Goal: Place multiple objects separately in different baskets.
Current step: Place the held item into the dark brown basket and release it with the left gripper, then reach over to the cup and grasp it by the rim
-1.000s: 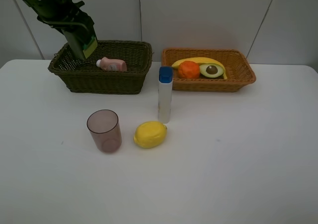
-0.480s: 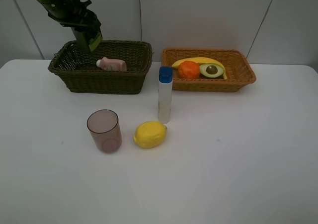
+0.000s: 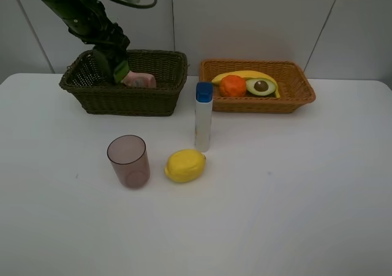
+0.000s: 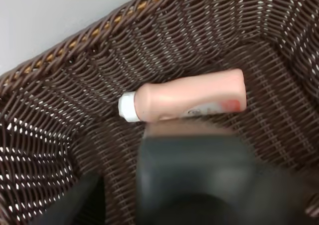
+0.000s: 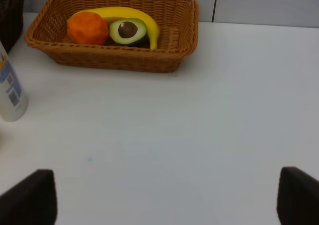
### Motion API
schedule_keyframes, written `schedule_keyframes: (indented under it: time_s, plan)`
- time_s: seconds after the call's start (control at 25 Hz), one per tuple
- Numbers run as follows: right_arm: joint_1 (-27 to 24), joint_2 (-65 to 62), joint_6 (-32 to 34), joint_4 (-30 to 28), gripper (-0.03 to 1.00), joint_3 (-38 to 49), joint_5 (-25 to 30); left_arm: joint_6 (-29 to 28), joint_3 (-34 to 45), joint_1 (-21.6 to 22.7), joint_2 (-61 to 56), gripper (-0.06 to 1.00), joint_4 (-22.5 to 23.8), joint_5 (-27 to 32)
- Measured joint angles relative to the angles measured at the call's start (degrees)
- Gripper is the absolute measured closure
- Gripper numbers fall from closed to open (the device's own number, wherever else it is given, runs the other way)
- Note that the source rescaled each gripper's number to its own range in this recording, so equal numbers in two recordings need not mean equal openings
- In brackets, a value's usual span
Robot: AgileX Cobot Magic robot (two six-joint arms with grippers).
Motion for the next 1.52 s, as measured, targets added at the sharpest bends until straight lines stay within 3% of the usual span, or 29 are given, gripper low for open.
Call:
schedule_keyframes:
  time_s: [0.28, 0.64, 0.8, 1.04, 1.2, 1.52]
  plan:
    - [0.00, 0.00, 0.00, -0.06, 0.07, 0.00, 0.00, -4.20, -0.24, 0.00, 0.00, 0.26, 0.95, 0.50]
    - [0.00, 0.00, 0.00, -0.06, 0.07, 0.00, 0.00, -4.80, -0.24, 0.00, 0.00, 0.30, 2.14, 1.19]
    - [0.00, 0.00, 0.00, -0.06, 0.07, 0.00, 0.00, -4.80, -0.24, 0.00, 0.00, 0.43, 2.19, 1.39]
    - [0.00, 0.00, 0.00, -0.06, 0.07, 0.00, 0.00, -4.80, -0.24, 0.00, 0.00, 0.78, 2.19, 1.39]
    - [0.00, 0.00, 0.00, 0.00, 0.07, 0.00, 0.00, -4.80, -0.24, 0.00, 0.00, 0.92, 2.19, 1.39]
    - [0.00, 0.00, 0.00, 0.00, 0.07, 0.00, 0.00, -4.84, -0.24, 0.00, 0.00, 0.94, 2.19, 1.39]
